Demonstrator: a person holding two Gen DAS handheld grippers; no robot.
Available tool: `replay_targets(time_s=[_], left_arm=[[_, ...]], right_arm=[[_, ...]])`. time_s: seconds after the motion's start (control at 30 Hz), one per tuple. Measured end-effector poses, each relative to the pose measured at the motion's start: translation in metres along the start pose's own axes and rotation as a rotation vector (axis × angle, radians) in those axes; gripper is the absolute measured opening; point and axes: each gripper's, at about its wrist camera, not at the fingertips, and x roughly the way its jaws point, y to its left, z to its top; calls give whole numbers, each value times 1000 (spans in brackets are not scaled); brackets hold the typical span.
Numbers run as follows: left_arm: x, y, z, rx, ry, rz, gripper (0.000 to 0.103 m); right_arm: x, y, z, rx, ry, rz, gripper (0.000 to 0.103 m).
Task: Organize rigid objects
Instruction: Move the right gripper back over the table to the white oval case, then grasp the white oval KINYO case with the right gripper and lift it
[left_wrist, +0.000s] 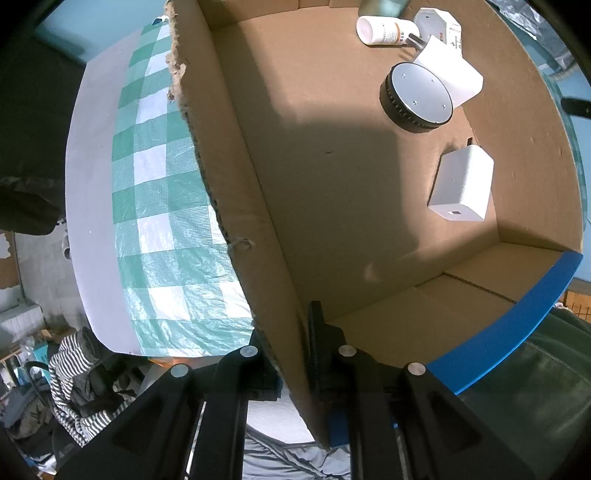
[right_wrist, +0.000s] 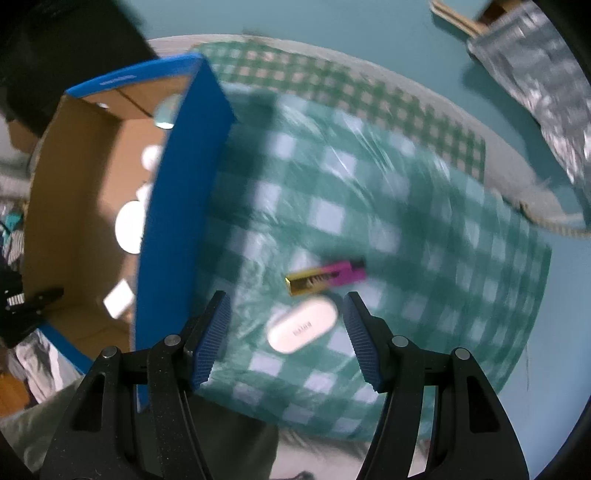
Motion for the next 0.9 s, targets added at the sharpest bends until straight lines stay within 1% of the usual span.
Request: replay_targets(time_s=[0.07,0.2,0.33,0.53,0.67,0.8,0.83,0.9], left_arm=[[0,0,0,0,1,-1,12],[1,0,1,2,4,1,12],[1,-1,1,1,4,1,12],[0,-2,1,1,5,2,12],[0,-1,1,0,4,2,12],[0,-2,1,0,4,2,12],[0,-2,0,0,4,1,12],[0,-2,0,1,4,2,12]], right_arm=[[9,-10,-5,48,18,6,64],[31,-29,-15,158,56,45,64],[53,-39,-21,259,83,63,65],[79,-47,-24,352,113,67,67],[88,-45,-26,358,108,61,66],[91,-40,-27,332,105,64,50],[91,-38,-27,317,107,58,49],[91,-34,-27,280,112,47,43]])
